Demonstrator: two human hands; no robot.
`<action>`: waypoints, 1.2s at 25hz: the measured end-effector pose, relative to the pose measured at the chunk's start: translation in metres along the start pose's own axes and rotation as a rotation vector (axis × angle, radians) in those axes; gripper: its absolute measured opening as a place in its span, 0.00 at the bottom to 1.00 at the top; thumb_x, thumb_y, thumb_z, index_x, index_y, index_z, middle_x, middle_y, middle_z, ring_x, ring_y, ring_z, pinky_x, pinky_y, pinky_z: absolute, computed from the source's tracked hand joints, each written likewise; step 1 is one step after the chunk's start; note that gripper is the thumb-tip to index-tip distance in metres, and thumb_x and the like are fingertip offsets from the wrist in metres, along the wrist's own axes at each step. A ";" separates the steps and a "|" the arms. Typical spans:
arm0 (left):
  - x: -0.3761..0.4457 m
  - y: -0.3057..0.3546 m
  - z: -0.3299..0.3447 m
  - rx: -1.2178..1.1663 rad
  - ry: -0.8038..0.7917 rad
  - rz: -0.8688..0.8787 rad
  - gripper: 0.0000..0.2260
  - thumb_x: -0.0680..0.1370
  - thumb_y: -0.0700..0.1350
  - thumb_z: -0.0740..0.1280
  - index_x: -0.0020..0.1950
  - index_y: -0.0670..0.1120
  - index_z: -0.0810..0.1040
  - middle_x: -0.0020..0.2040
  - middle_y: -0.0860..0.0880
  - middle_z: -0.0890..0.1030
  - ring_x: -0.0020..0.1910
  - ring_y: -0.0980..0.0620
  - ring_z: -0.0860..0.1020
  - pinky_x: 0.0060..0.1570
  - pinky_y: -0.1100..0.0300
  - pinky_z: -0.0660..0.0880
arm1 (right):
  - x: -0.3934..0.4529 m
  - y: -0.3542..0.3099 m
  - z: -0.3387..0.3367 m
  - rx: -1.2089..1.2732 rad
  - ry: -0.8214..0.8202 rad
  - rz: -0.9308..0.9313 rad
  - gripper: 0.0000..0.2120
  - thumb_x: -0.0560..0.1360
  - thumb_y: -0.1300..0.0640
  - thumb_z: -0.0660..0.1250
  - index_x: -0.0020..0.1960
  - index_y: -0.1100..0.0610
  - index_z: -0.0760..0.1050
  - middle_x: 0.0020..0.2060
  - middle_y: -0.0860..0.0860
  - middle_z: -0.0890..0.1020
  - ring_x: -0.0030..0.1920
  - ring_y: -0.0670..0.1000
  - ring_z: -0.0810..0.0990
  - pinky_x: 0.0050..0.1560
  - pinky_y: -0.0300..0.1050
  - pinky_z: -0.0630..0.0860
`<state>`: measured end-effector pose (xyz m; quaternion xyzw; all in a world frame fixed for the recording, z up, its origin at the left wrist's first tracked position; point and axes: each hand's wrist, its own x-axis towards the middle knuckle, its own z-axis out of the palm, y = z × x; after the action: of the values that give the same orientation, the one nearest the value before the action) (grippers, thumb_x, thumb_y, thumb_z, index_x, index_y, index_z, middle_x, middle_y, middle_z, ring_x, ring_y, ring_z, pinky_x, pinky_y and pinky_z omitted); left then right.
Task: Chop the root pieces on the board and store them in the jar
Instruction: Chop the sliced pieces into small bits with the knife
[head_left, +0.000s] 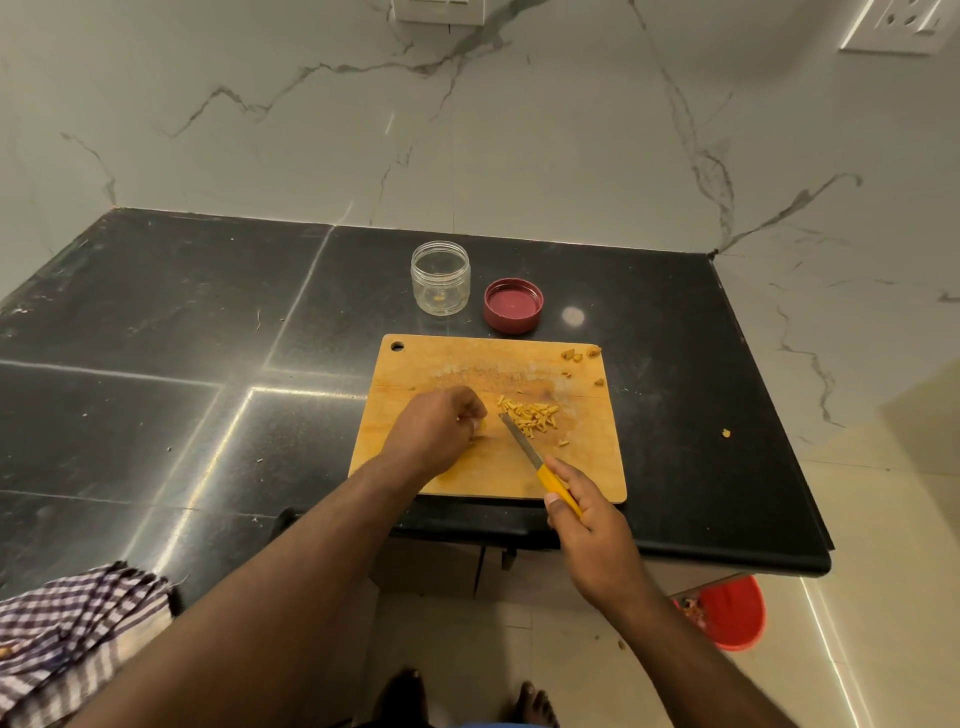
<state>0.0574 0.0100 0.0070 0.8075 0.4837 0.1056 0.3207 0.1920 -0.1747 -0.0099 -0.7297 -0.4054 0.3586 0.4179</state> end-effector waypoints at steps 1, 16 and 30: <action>0.003 0.001 0.001 0.029 -0.003 0.004 0.09 0.81 0.41 0.67 0.57 0.52 0.82 0.55 0.53 0.83 0.52 0.55 0.77 0.50 0.59 0.75 | -0.001 -0.002 0.000 -0.001 0.004 0.003 0.20 0.82 0.54 0.60 0.72 0.41 0.66 0.61 0.44 0.77 0.58 0.43 0.76 0.58 0.41 0.75; 0.008 -0.006 0.009 0.172 0.061 -0.037 0.08 0.78 0.50 0.72 0.56 0.51 0.85 0.52 0.54 0.84 0.54 0.52 0.77 0.56 0.50 0.78 | 0.001 -0.023 0.007 -0.331 -0.035 -0.103 0.23 0.83 0.54 0.55 0.77 0.47 0.60 0.60 0.42 0.71 0.53 0.40 0.71 0.53 0.30 0.69; 0.013 -0.006 0.012 0.075 0.039 -0.116 0.06 0.77 0.46 0.72 0.53 0.51 0.86 0.49 0.54 0.84 0.48 0.54 0.79 0.50 0.53 0.81 | 0.013 -0.034 0.020 -0.612 -0.122 -0.203 0.24 0.83 0.52 0.52 0.79 0.47 0.54 0.56 0.48 0.75 0.49 0.49 0.75 0.49 0.48 0.74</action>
<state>0.0656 0.0185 -0.0075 0.7874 0.5393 0.0845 0.2863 0.1706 -0.1463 0.0103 -0.7546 -0.5891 0.2197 0.1876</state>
